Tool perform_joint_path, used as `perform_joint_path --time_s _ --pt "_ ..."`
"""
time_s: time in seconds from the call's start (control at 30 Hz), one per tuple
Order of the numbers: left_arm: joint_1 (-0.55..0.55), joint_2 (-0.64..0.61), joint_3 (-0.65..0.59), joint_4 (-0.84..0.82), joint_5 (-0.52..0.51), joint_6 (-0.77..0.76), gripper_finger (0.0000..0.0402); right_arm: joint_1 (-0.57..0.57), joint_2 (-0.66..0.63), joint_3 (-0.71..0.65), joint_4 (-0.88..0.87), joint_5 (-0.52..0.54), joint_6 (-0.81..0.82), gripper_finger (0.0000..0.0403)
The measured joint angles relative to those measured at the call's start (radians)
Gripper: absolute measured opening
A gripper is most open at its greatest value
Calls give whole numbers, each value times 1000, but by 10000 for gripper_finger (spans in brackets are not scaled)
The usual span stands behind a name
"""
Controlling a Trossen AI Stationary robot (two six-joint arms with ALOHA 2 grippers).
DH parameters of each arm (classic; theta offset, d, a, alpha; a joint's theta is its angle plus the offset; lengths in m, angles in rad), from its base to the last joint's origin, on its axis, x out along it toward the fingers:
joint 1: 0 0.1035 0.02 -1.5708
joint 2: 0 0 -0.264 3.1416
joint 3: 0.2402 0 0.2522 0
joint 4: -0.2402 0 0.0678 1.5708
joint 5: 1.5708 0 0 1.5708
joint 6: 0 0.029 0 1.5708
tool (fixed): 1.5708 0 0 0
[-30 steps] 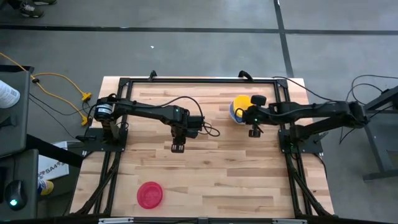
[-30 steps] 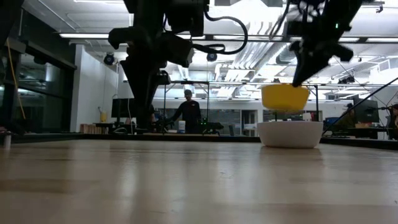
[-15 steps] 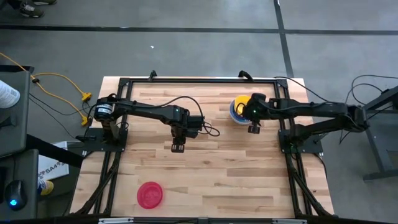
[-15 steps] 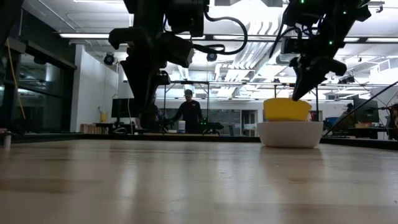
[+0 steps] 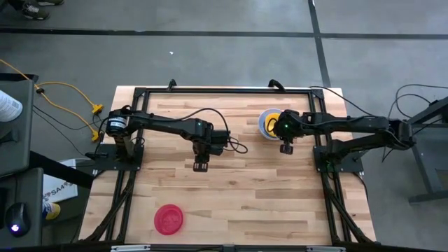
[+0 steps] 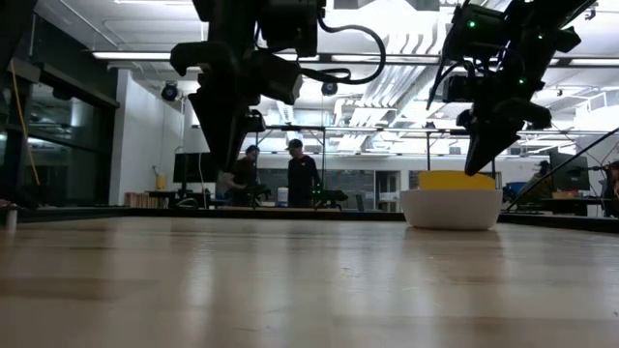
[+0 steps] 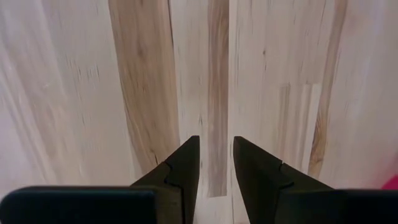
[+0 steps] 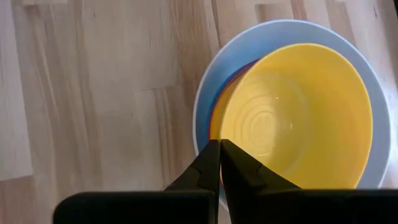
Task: Nest bowls inside each other
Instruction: Stack the yellow bowl on the purple bowl
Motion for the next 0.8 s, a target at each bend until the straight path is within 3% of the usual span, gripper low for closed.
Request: perform_joint_path --time_s 0.3,0.63,0.8 --pt "0 0 0 5 1 -23 97 0 11 0 66 -5 -7 14" --pt "0 0 0 3 2 -26 97 1 177 0 128 -12 -8 47" --pt "0 0 0 -1 2 -24 97 1 192 4 195 -28 -25 62"
